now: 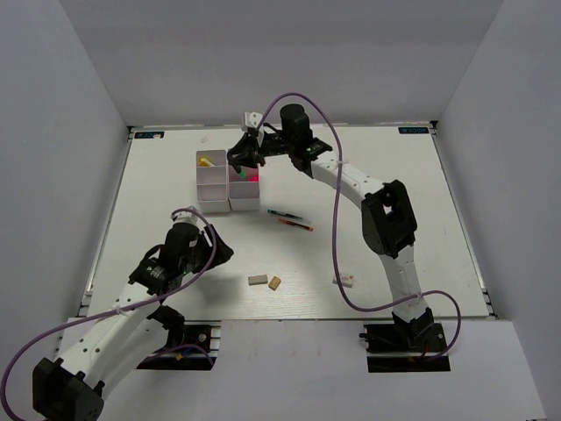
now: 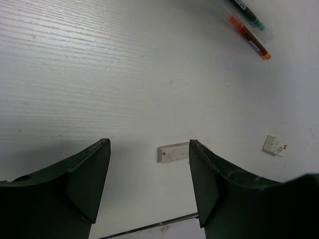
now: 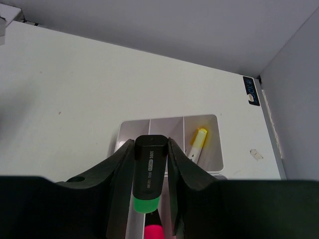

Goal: Sort the stationery into containers
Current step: Place the stationery into the container, then grab a piece of stationery with the left arm

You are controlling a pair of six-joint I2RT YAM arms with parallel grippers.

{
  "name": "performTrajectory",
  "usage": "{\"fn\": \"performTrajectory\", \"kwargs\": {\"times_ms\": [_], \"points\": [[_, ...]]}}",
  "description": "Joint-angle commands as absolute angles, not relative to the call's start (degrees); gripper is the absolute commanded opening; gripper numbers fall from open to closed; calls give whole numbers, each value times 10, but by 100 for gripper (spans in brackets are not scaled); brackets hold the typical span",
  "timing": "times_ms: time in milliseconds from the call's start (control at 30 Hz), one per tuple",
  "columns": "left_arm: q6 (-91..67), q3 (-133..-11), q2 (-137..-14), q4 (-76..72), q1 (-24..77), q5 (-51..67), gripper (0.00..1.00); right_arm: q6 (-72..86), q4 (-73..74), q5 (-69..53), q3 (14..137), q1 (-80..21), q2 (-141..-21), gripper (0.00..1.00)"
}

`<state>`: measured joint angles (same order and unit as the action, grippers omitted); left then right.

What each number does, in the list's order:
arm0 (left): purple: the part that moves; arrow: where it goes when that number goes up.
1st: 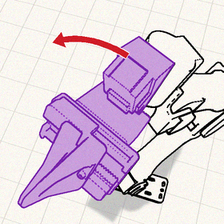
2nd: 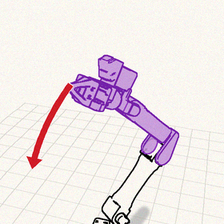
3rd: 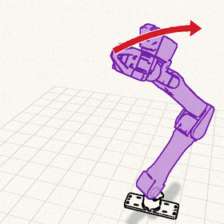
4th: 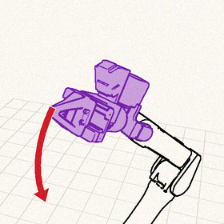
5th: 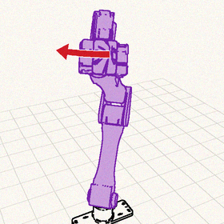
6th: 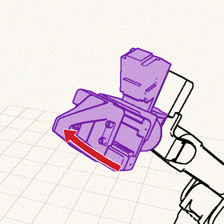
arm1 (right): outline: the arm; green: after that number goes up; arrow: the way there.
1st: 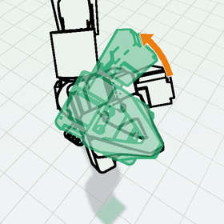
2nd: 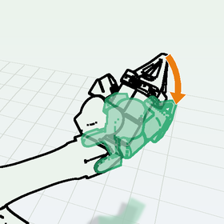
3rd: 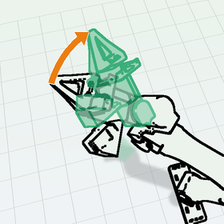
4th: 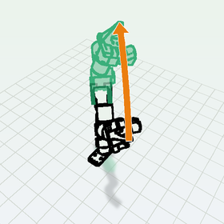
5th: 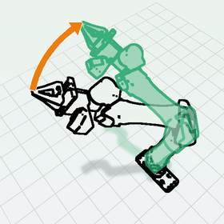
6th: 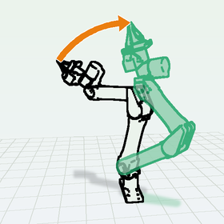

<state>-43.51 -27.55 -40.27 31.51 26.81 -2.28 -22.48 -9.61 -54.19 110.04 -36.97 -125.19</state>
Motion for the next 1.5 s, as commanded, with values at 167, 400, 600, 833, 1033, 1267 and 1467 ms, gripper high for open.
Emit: {"fn": "performTrajectory", "kwargs": {"times_ms": [167, 400, 600, 833, 1033, 1267, 1467], "points": [[-437, -292, -405, 323, 269, 5, 74, -251, -167, -546, 1098, -367, -1298, 4], [-426, -309, -422, 328, 269, 5, 74, -278, -173, -504, 1108, -358, -1322, 7], [-421, -320, -446, 315, 269, 22, 75, -279, -183, -506, 1084, -355, -1313, 31], [-382, -340, -510, 269, 269, 66, 76, -273, -206, -501, 1023, -348, -1258, 78], [-371, -368, -578, 212, 274, 83, 70, -208, -241, -476, 970, -322, -1176, 71], [-336, -418, -691, 148, 305, 129, 22, -136, -187, -362, 862, -267, -1035, 0], [-182, -512, -786, 142, 344, 183, 27, -161, 125, -363, 890, -204, -1005, 59]]}}
